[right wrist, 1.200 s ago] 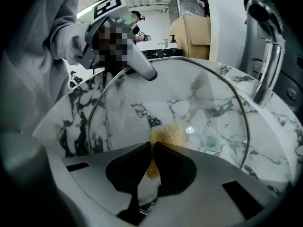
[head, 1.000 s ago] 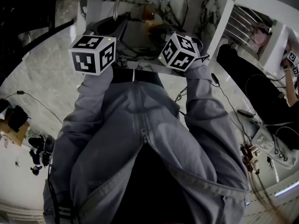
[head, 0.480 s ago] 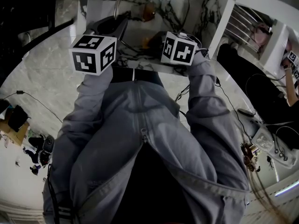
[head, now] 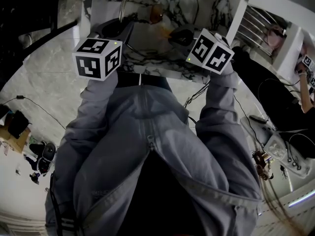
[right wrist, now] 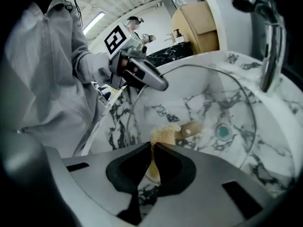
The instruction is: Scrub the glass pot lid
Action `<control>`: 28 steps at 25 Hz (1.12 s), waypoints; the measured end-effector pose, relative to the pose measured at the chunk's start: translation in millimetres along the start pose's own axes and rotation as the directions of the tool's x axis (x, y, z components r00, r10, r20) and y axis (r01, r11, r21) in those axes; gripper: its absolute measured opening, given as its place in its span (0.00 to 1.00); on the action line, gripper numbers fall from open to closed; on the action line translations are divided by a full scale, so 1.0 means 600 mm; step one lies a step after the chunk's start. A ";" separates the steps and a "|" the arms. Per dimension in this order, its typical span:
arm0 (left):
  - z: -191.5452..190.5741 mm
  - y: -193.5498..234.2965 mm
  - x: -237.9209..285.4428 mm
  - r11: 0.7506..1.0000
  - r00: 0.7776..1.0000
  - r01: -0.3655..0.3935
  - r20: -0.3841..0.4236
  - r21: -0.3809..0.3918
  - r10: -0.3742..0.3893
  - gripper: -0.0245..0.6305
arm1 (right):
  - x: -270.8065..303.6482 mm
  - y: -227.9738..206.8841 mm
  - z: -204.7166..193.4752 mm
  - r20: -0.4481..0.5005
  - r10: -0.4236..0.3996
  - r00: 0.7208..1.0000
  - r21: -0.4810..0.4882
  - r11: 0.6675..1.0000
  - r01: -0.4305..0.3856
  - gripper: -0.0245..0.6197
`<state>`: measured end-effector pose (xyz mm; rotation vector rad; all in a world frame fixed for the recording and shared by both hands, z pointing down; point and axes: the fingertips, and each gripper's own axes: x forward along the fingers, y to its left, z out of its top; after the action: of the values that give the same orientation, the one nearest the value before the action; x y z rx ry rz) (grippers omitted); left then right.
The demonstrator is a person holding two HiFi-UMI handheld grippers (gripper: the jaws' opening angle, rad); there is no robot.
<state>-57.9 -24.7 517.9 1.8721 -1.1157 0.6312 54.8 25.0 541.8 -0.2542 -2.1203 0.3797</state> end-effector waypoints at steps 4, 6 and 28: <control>0.001 0.000 0.001 1.000 1.000 0.001 -0.004 -0.002 -0.001 0.13 | -0.054 -0.060 -0.002 -0.018 -0.166 0.986 0.031 0.986 0.166 0.11; 0.000 -0.001 0.001 1.000 1.000 0.000 -0.006 -0.001 0.000 0.13 | -0.075 -0.087 -0.003 -0.028 -0.241 0.970 0.024 0.970 0.242 0.11; 0.003 0.003 0.004 1.000 1.000 -0.009 -0.014 -0.004 0.009 0.13 | -0.044 -0.279 -0.030 -0.196 -0.610 0.768 -0.182 0.792 0.583 0.11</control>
<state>-58.3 -27.4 519.2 1.8574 -1.1163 0.6451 78.5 -136.2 592.0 0.3082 -1.8519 -0.1485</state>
